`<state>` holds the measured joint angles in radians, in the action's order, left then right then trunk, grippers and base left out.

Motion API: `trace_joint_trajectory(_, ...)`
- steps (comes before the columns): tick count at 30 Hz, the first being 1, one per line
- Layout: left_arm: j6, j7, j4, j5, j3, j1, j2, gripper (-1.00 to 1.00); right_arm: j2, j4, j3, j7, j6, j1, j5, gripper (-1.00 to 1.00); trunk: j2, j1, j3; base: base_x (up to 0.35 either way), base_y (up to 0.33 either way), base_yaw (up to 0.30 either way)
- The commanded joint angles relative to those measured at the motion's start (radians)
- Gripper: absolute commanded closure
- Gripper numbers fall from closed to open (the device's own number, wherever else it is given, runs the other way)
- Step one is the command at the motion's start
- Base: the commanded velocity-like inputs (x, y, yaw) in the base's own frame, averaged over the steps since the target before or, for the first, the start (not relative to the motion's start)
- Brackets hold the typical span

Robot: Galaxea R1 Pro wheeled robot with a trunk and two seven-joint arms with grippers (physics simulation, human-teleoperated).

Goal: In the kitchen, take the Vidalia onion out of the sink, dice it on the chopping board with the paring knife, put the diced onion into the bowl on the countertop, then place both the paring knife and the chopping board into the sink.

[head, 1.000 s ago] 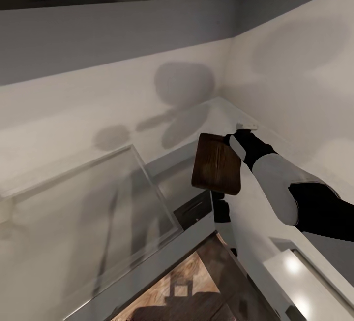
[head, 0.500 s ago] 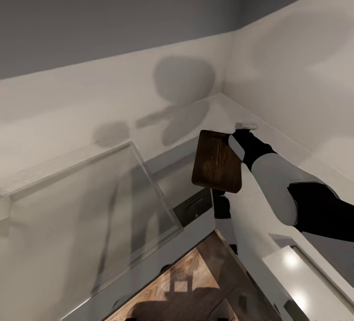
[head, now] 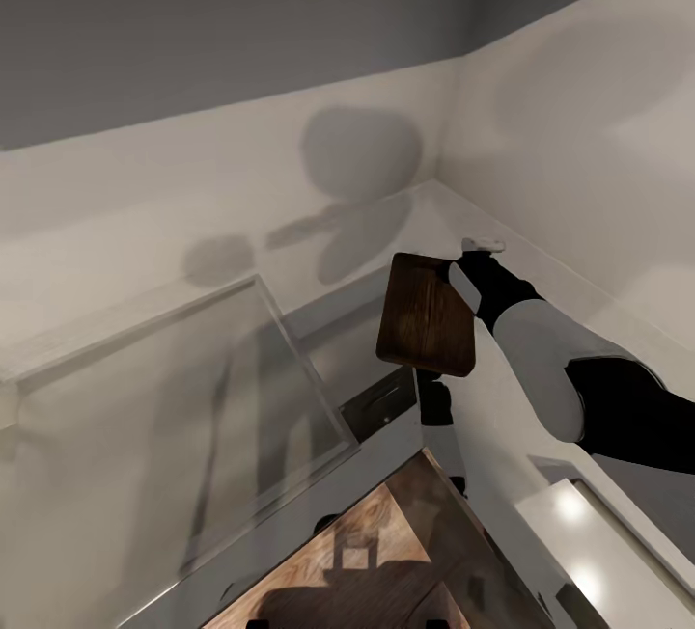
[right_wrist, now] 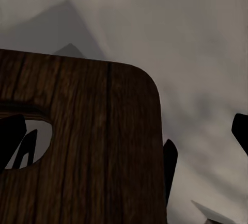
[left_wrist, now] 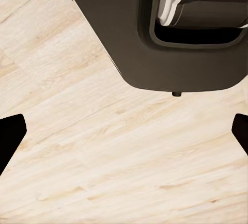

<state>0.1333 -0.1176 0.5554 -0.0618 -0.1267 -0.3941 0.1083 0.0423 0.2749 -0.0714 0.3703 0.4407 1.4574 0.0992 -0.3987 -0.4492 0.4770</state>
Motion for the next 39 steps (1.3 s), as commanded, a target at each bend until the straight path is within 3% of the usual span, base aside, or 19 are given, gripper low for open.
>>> trace_joint_trajectory(1,0.002,-0.008,0.001,-0.007,-0.007,-0.001,-0.001,-1.0,-0.001,-0.019,-0.007,0.007,0.006,0.0,0.016,-1.0,-0.001,-0.001,0.002,0.0,0.0,0.0)
trace_joint_trajectory(31,0.002,-0.008,0.001,-0.007,-0.007,0.0,-0.001,-1.0,-0.001,-0.019,-0.006,0.009,0.01,0.0,0.017,-1.0,-0.001,-0.001,0.002,0.0,0.0,0.0)
trace_joint_trajectory(39,0.002,-0.008,0.001,-0.007,-0.007,0.0,-0.001,-1.0,0.003,-0.019,-0.005,0.01,0.102,0.0,0.015,-1.0,-0.001,-0.001,0.002,0.0,0.0,0.0)
